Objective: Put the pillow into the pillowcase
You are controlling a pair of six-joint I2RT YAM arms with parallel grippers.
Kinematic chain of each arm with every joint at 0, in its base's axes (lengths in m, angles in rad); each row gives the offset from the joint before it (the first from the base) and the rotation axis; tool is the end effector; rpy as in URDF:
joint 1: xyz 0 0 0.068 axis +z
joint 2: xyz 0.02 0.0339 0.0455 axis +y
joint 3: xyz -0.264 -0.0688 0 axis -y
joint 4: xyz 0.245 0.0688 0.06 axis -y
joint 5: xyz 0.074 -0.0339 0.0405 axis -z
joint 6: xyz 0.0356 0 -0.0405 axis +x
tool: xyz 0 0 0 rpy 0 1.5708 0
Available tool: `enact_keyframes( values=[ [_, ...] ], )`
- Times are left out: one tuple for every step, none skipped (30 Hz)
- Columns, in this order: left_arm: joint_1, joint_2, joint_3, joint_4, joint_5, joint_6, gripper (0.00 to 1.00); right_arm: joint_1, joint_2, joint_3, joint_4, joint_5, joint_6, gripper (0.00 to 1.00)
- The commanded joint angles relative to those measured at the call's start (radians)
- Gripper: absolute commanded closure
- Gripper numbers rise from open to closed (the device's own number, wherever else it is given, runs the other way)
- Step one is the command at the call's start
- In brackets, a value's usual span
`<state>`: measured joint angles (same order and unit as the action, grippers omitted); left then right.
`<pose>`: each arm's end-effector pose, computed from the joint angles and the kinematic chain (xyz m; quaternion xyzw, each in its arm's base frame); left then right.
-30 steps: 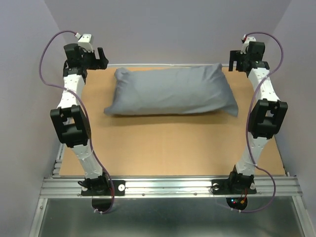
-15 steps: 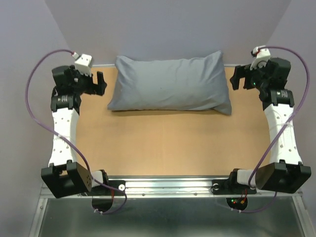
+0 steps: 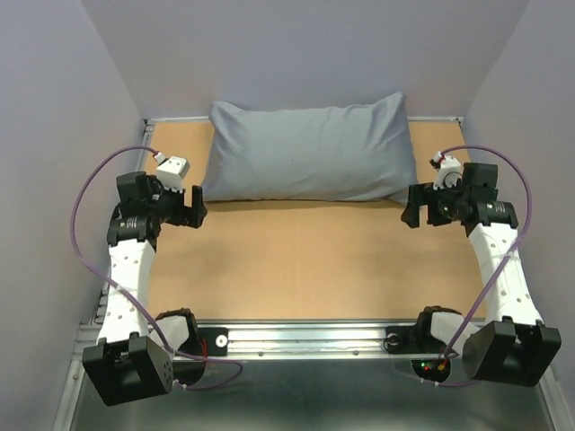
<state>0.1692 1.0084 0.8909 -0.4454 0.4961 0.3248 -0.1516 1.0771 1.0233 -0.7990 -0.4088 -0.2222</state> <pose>0.2184 0.0201 0.3115 0.1842 0.8371 -0.0940 0.5065 0.2126 -0.0182 0.3124 -0.1036 0.9137 0.1228 0.3733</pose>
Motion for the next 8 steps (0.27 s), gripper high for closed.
enact_keyframes(
  values=[
    [-0.005,-0.001,0.002,0.019,-0.022,0.030,0.01,-0.002,0.014,-0.006,-0.008,-0.004,-0.014,0.00],
    [-0.005,0.005,0.002,0.020,-0.033,0.022,0.01,-0.002,0.011,-0.006,-0.006,-0.004,-0.014,0.00],
    [-0.005,0.010,0.003,0.022,-0.042,0.014,0.01,-0.002,0.007,-0.006,-0.006,-0.001,-0.016,0.00],
    [-0.007,0.015,0.002,0.025,-0.050,0.013,0.01,-0.002,-0.002,-0.006,-0.006,-0.002,-0.016,0.00],
    [-0.007,0.012,-0.001,0.028,-0.054,0.014,0.01,-0.002,-0.005,-0.006,-0.006,0.001,-0.016,0.00],
    [-0.007,0.007,-0.003,0.033,-0.059,0.011,0.01,-0.002,-0.009,-0.006,-0.006,0.002,-0.014,0.00],
    [-0.005,0.001,-0.004,0.042,-0.063,0.011,0.01,-0.002,-0.012,-0.006,-0.005,0.002,-0.016,0.00],
    [-0.005,-0.014,-0.004,0.046,-0.073,0.011,0.01,-0.002,-0.014,-0.006,-0.006,0.007,-0.014,0.00]
  ],
)
